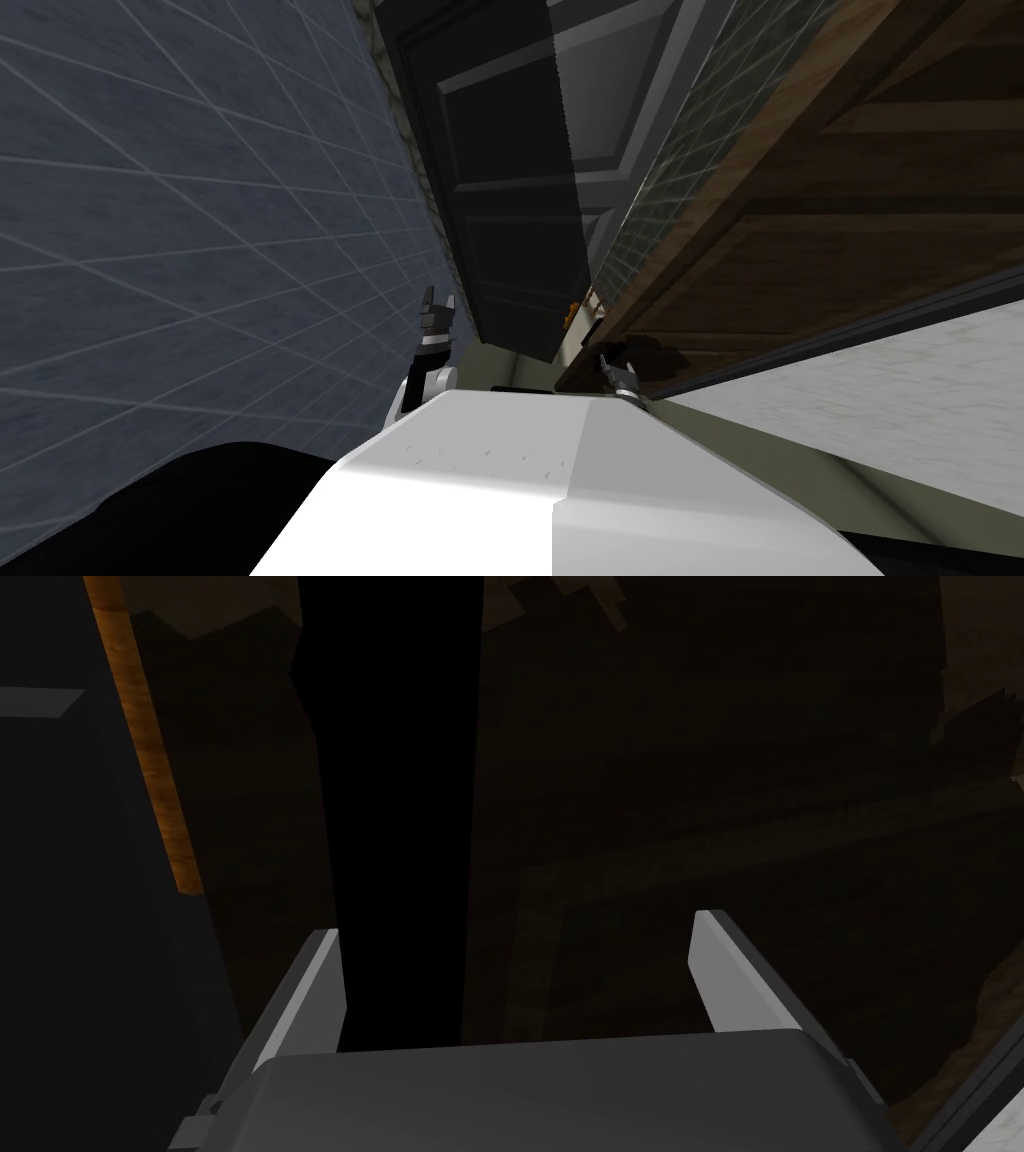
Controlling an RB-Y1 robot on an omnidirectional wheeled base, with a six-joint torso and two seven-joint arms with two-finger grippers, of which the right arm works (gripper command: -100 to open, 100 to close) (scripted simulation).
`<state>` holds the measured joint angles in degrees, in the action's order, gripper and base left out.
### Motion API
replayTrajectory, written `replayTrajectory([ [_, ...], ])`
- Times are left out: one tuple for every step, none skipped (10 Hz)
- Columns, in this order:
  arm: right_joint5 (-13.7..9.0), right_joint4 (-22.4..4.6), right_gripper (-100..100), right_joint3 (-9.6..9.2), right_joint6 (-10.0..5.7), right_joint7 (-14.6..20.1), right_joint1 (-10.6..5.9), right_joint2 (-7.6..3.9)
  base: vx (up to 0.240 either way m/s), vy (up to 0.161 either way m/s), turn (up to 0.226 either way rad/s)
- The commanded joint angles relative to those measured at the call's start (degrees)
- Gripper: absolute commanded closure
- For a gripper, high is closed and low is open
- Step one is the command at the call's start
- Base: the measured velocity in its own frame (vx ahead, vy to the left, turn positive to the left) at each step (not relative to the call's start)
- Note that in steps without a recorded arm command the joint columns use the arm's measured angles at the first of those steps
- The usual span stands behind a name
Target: Pull the door open
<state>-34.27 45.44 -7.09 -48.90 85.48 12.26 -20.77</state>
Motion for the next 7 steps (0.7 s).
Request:
replayTrajectory([
  [-0.9, -1.4, 100, 1.74, 1.38, -0.5, 0.38, -1.48, -0.026, 0.013, -0.026],
  [-0.9, -1.4, 100, 1.74, 1.38, -0.5, 0.38, -1.48, -0.037, 0.009, -0.001],
  [-0.9, -1.4, 100, 1.74, 1.38, -0.5, 0.38, -1.48, -0.012, -0.006, 0.002],
  [-0.9, -1.4, 100, 1.74, 1.38, -0.5, 0.38, -1.48, 0.014, -0.012, 0.003],
  [-0.9, -1.4, 100, 1.74, 1.38, -0.5, 0.38, -1.48, -0.001, 0.008, 0.016],
  [-0.9, -1.4, 100, 1.74, 1.38, -0.5, 0.38, -1.48, -0.011, 0.001, 0.001],
  [-0.9, -1.4, 100, 1.74, 1.38, -0.5, 0.38, -1.48, 0.0, 0.0, 0.0],
])
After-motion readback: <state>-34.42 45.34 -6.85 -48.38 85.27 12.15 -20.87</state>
